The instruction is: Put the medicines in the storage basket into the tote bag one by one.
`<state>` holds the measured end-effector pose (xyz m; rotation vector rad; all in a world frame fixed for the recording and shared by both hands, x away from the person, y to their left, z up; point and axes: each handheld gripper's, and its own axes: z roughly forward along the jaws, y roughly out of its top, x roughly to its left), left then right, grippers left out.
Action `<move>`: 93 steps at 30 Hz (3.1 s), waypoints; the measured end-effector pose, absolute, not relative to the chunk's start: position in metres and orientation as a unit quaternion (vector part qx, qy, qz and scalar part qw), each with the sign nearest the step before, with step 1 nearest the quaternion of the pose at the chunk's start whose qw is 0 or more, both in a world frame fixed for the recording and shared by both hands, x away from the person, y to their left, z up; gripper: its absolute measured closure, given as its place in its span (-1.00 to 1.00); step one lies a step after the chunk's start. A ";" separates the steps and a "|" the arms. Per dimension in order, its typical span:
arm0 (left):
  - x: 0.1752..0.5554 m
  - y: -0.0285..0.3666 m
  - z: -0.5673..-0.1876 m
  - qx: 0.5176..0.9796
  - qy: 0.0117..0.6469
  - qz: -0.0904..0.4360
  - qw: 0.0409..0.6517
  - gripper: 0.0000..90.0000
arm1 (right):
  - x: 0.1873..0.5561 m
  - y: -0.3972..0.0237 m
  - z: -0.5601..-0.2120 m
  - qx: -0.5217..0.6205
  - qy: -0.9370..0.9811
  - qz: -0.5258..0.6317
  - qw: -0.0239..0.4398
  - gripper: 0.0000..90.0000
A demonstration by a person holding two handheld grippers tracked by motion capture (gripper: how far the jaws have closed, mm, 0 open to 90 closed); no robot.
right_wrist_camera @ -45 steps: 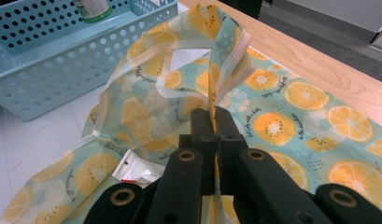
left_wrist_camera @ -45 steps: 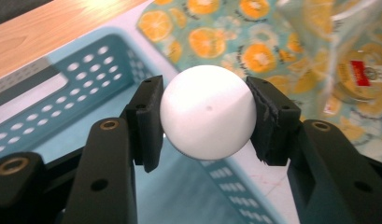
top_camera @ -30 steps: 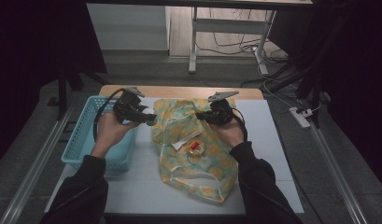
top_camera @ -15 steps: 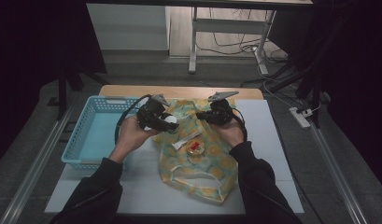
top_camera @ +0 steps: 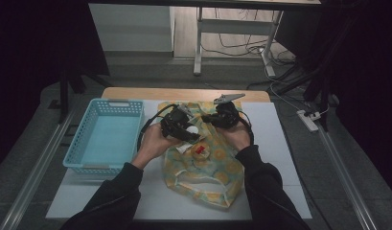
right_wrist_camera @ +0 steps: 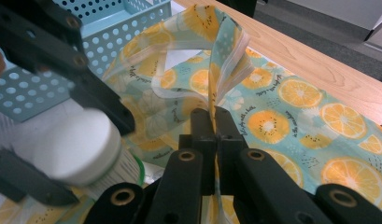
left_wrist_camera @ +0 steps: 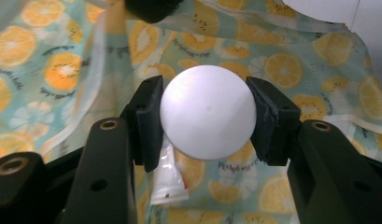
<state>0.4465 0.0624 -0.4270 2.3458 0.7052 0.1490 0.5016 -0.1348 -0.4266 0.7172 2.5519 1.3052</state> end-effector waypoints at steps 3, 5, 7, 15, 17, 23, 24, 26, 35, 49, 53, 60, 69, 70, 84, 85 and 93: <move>0.448 0.056 -0.433 0.901 0.269 0.054 0.336 0.12 | 0.502 -0.134 -0.427 0.241 0.861 0.438 0.095 0.99; 0.450 0.053 -0.437 0.901 0.269 0.052 0.336 0.12 | 0.502 -0.134 -0.427 0.241 0.861 0.438 0.095 0.99; 0.451 0.049 -0.441 0.903 0.267 0.051 0.334 0.12 | 0.502 -0.134 -0.428 0.241 0.862 0.436 0.095 0.99; 0.456 0.038 -0.455 0.906 0.265 0.052 0.325 0.12 | 0.502 -0.134 -0.429 0.244 0.862 0.433 0.097 0.99; 0.457 0.035 -0.459 0.908 0.264 0.051 0.321 0.12 | 0.502 -0.134 -0.429 0.244 0.862 0.433 0.098 0.99; 0.459 0.030 -0.467 0.908 0.271 0.054 0.316 0.12 | 0.502 -0.135 -0.431 0.242 0.863 0.432 0.098 0.99; 0.460 0.030 -0.468 0.908 0.272 0.055 0.315 0.12 | 0.502 -0.135 -0.431 0.241 0.863 0.432 0.098 0.99; 0.460 0.029 -0.470 0.908 0.273 0.054 0.313 0.11 | 0.502 -0.135 -0.432 0.243 0.863 0.432 0.098 0.99; 0.461 0.029 -0.473 0.907 0.270 0.053 0.319 0.06 | 0.501 -0.137 -0.434 0.243 0.864 0.431 0.097 0.99; 0.451 0.044 -0.453 0.883 0.283 0.028 0.375 -0.56 | 0.500 -0.140 -0.432 0.241 0.863 0.434 0.097 0.99; 0.444 0.049 -0.449 0.882 0.280 0.029 0.379 -0.67 | 0.500 -0.140 -0.433 0.241 0.863 0.433 0.096 0.99; 0.432 0.058 -0.446 0.875 0.269 0.007 0.403 -0.88 | 0.497 -0.140 -0.432 0.238 0.862 0.437 0.096 0.99; 0.413 0.069 -0.447 0.875 0.252 0.006 0.414 -0.98 | 0.495 -0.140 -0.432 0.235 0.863 0.437 0.094 0.99; 0.412 0.070 -0.448 0.873 0.250 0.006 0.418 -0.98 | 0.495 -0.140 -0.433 0.234 0.863 0.438 0.094 0.99; 0.385 0.083 -0.464 0.870 0.241 0.019 0.430 -1.00 | 0.491 -0.141 -0.434 0.231 0.863 0.440 0.089 0.99; 0.384 0.083 -0.465 0.870 0.245 0.017 0.428 -1.00 | 0.491 -0.141 -0.434 0.232 0.863 0.440 0.089 0.99; 0.375 0.084 -0.475 0.877 0.250 0.008 0.410 -1.00 | 0.489 -0.143 -0.436 0.231 0.864 0.440 0.087 0.99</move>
